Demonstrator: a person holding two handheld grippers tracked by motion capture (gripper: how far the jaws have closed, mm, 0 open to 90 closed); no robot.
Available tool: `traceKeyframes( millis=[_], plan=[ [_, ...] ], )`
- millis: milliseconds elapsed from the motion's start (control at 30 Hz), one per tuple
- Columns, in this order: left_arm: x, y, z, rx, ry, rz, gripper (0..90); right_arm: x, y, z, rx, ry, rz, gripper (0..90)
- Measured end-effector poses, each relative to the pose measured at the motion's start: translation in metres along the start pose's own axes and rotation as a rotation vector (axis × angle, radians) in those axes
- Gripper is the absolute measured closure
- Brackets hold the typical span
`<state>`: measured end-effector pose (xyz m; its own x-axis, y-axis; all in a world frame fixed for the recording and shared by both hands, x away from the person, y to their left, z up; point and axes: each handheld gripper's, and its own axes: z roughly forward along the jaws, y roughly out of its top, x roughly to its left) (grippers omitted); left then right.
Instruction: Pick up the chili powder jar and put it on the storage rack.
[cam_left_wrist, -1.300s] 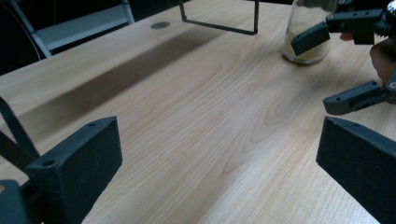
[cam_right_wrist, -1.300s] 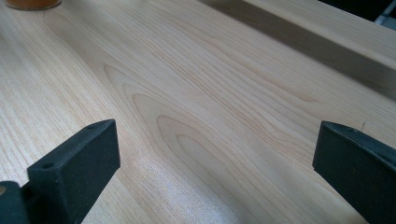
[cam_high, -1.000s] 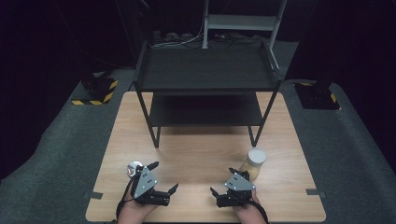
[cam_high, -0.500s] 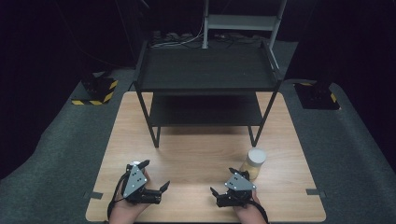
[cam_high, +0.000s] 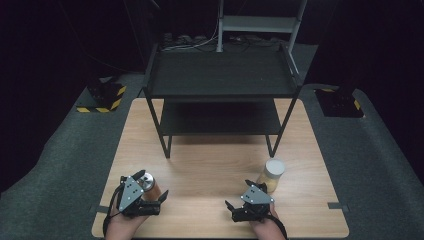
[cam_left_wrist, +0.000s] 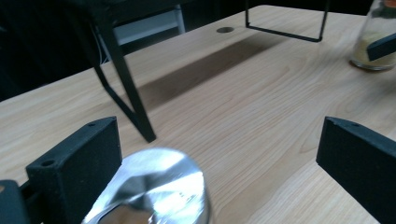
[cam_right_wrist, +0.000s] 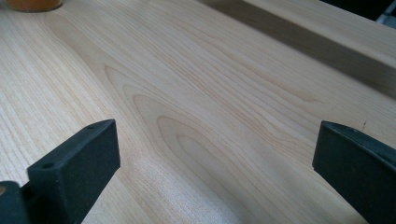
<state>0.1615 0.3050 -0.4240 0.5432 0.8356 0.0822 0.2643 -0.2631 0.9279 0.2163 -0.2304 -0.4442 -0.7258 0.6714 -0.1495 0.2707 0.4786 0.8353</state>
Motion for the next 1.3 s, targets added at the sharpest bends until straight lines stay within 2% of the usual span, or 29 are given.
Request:
traceKeyframes(
  millis=[233,300,533,633,700,733,767,933,1067,1300],
  plan=[
    [0.004,-0.007,-0.003,0.005,0.032,-0.015,0.5,0.000,0.000,0.000,-0.001,0.000,-0.002,0.0],
    [0.007,-0.011,-0.004,0.008,0.049,-0.040,0.5,0.000,0.000,0.000,-0.002,0.000,-0.001,0.0],
    [0.014,-0.021,-0.002,0.000,0.050,-0.070,2.4,0.000,0.000,0.000,-0.001,0.001,-0.002,0.0],
    [0.021,-0.030,-0.003,-0.018,0.033,-0.101,7.9,0.000,0.000,0.000,-0.001,0.001,-0.002,0.0],
    [0.022,-0.031,-0.003,-0.021,0.031,-0.105,9.1,0.000,0.000,0.000,0.000,0.001,-0.003,0.0],
    [0.023,-0.033,-0.003,-0.022,0.023,-0.103,14.8,0.000,0.000,0.000,0.001,0.001,-0.004,0.0],
    [0.025,-0.035,-0.002,-0.024,0.008,-0.104,16.4,0.000,0.000,0.000,0.001,0.001,-0.004,0.0],
    [0.024,-0.038,-0.002,-0.037,0.010,-0.092,23.9,0.000,0.000,0.000,0.002,0.000,-0.004,0.0],
    [0.024,-0.038,-0.001,-0.035,0.013,-0.087,27.0,0.000,0.000,0.000,0.002,0.001,-0.005,0.0],
    [0.027,-0.042,0.000,-0.043,0.001,-0.102,34.1,0.000,0.001,0.000,0.005,0.001,-0.006,0.0]
  ],
)
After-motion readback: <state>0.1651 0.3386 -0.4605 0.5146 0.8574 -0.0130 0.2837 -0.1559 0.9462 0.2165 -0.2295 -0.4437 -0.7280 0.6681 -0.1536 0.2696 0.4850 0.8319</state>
